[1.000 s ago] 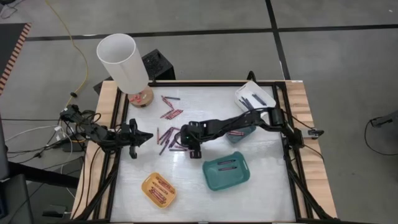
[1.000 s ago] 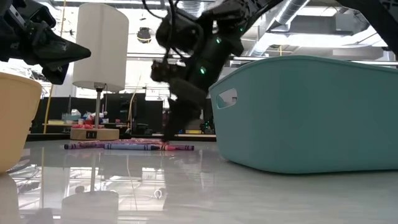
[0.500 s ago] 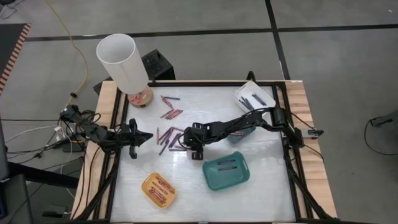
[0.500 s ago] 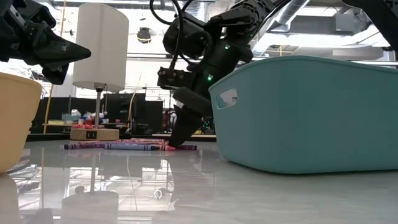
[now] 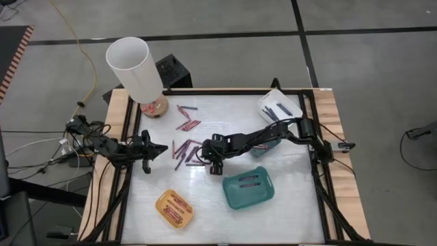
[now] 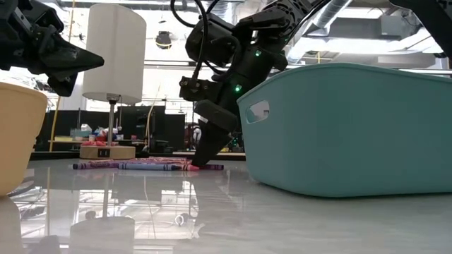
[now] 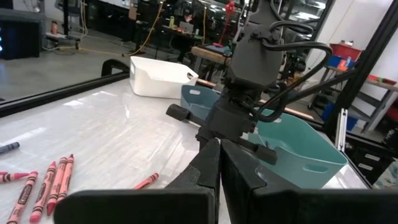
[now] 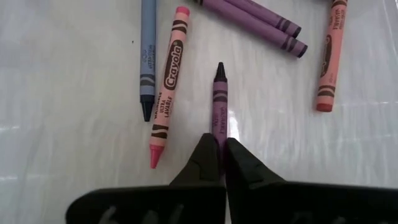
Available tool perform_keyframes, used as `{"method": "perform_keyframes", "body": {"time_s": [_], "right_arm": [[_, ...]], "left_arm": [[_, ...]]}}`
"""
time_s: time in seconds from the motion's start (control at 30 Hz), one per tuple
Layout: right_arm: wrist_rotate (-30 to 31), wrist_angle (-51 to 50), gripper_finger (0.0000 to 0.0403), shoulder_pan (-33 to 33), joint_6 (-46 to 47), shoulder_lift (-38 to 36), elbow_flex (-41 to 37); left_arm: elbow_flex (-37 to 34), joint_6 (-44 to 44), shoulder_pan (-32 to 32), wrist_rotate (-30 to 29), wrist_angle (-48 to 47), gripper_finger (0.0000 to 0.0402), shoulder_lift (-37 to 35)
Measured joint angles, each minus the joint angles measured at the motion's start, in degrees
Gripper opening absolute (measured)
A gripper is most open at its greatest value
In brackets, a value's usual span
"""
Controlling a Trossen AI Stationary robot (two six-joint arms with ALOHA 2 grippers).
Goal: Sort crayons
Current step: Put the purple crayon into the blue bin
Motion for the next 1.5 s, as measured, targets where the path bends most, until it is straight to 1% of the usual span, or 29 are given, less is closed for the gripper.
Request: {"method": "perform_keyframes", "body": {"time_s": [0.17,0.3,0.4,0.6,0.77,0.87,1.03,1.17,1.27,1.5], "right_arm": [[0.13,-0.52,0.0003,-0.02,0.03,-2.27,-0.20],[2.19,-1.62,0.0003,-0.17,0.03,-6.18,-0.16],[3.23,-4.11,0.0003,-0.01,0.06,-9.16,-0.15],[3.30,-11.08,0.0003,1.33,1.65,-16.09,-0.10],[4.65,-22.24,0.0003,5.54,3.95,-21.82,-0.10],[4.94,-29.01,0.0003,9.25,7.40,-24.96,-0.05],[5.81,-37.04,0.0003,16.46,13.92,-26.46,-0.05],[5.77,-38.58,0.0003,21.81,19.25,-25.82,-0.20],[5.74,-37.37,0.0003,24.63,22.45,-25.48,-2.44],[5.56,-30.63,0.0004,27.10,27.31,-25.63,-9.95]], "left_arm": [[0.00,-0.04,0.00,0.00,0.02,0.0000,0.00],[0.00,-0.04,0.00,0.00,0.02,0.0000,0.00],[0.00,-0.04,0.00,-0.02,-0.02,0.0000,-0.02],[0.00,-0.04,0.00,-0.07,-0.11,0.0000,-0.02],[0.00,-0.04,0.00,-0.14,-0.11,0.0000,-0.02],[0.00,0.13,0.00,-0.16,-0.11,0.0000,-0.02],[0.00,0.35,0.00,-0.17,-0.11,0.0000,-0.02],[0.00,0.35,0.00,-0.15,-0.11,0.0000,-0.02],[0.00,0.13,0.01,-0.17,-0.11,0.0000,-0.02],[0.00,0.09,0.02,-0.15,-0.11,0.0000,-0.02]]}}
